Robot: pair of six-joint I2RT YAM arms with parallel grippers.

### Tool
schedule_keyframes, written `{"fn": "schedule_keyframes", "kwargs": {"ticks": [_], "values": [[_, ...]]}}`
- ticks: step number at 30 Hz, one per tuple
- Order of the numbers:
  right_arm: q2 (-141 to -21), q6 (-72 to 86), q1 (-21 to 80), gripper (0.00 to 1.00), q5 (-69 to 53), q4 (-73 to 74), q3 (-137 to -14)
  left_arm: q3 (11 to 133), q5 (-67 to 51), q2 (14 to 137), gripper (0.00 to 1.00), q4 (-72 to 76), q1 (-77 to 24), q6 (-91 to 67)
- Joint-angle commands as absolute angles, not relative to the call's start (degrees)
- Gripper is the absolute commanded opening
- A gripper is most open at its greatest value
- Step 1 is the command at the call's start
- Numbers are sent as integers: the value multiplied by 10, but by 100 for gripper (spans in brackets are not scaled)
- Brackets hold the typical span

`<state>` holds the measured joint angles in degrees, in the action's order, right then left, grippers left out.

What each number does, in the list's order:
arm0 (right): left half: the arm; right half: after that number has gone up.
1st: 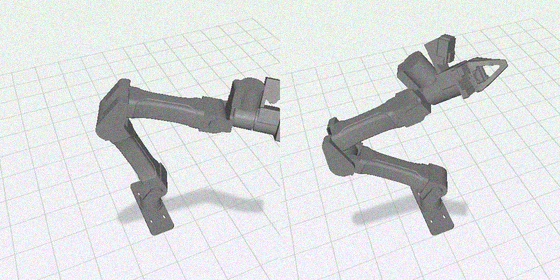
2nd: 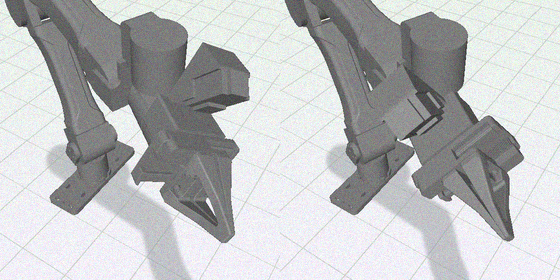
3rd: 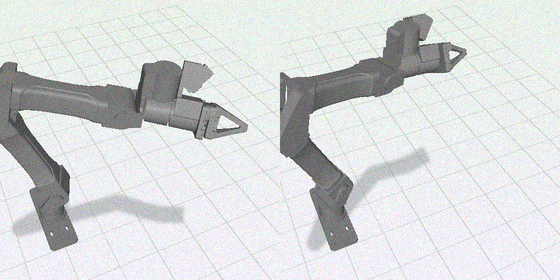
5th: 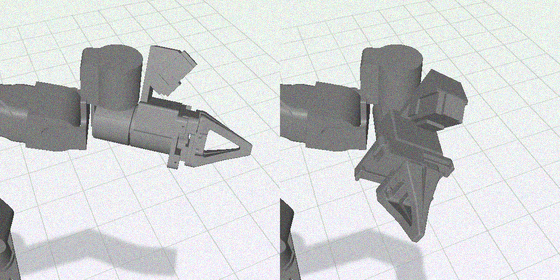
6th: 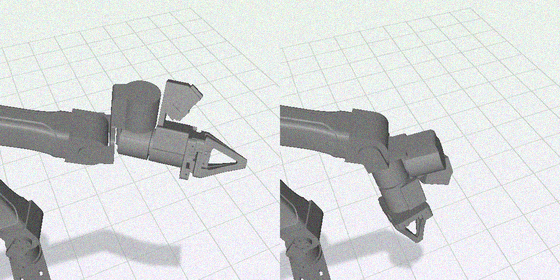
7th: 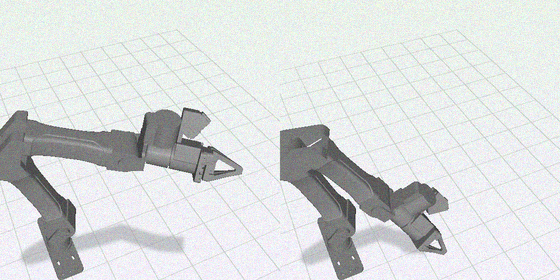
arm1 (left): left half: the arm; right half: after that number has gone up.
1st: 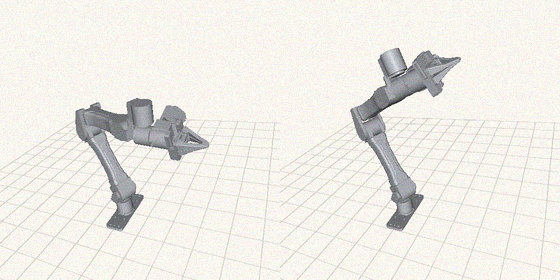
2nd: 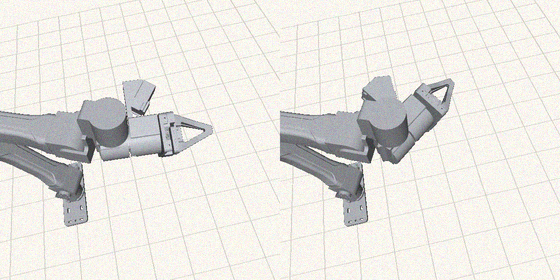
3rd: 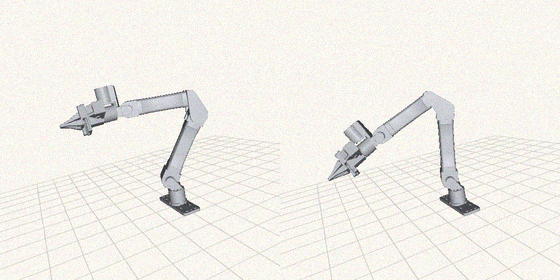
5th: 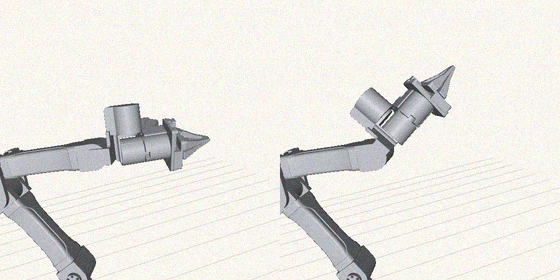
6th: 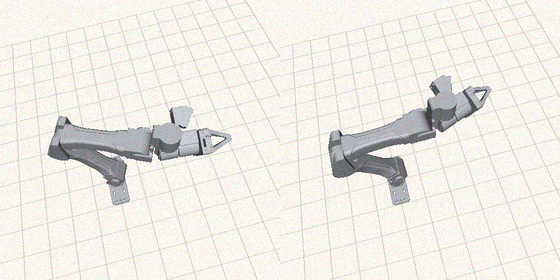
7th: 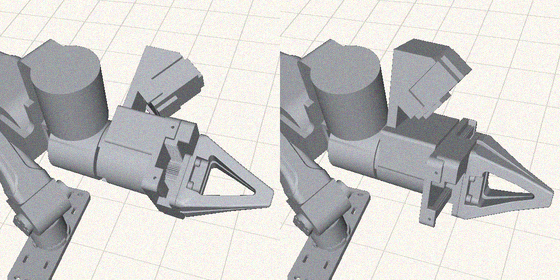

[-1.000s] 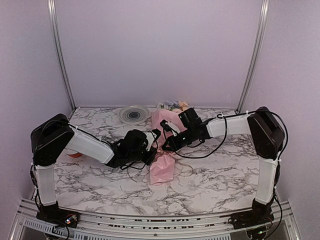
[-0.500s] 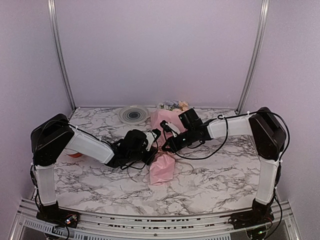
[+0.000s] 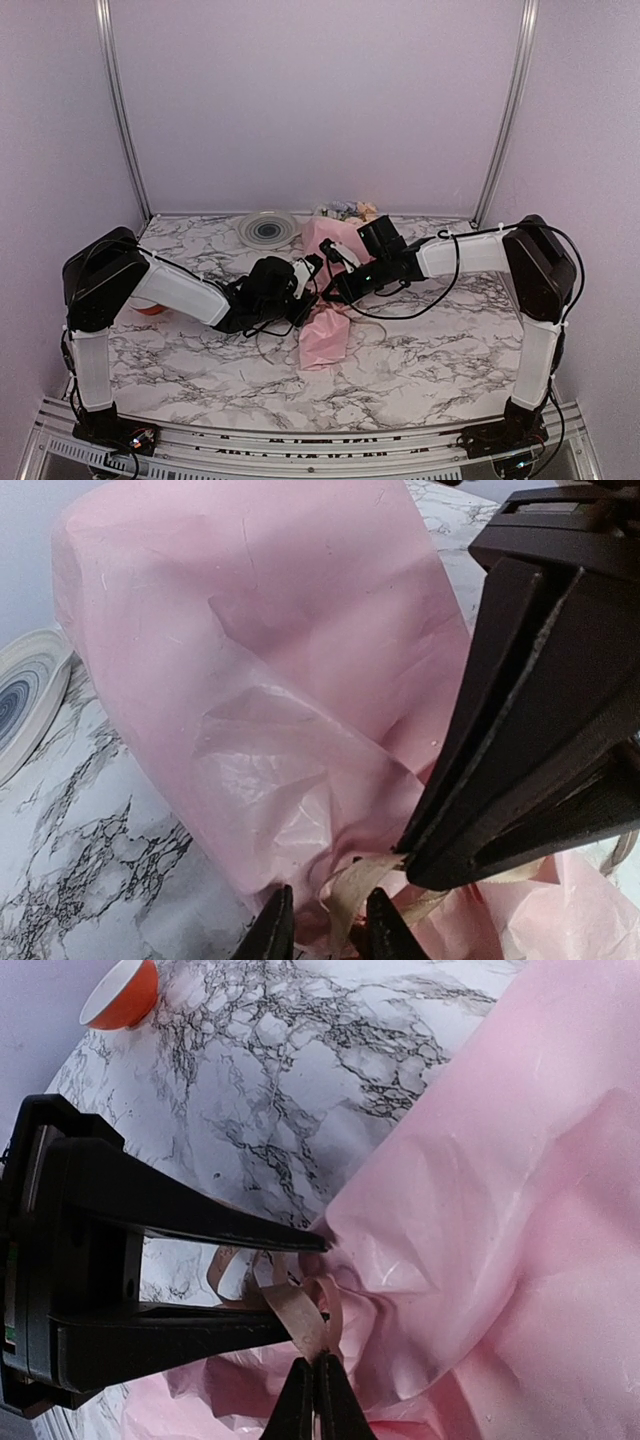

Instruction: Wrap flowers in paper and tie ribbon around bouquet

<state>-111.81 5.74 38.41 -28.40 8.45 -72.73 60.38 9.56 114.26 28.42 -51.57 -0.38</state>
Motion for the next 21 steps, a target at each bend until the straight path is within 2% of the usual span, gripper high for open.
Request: {"fn": "schedule_keyframes", "kwargs": {"ticks": [1,8,17,21], "values": [[-1102,59,388,5,-293,74,-723,621,108,1156,24,293,-512,4],[-1101,65,388,12,-296,67,-722,622,116,1161,24,293,-512,1],[-1094,73,388,0,-317,57,-704,628,140,1162,25,294,-512,-6],[-1093,82,388,0,-328,48,-698,628,141,1166,26,298,-512,-13]]}}
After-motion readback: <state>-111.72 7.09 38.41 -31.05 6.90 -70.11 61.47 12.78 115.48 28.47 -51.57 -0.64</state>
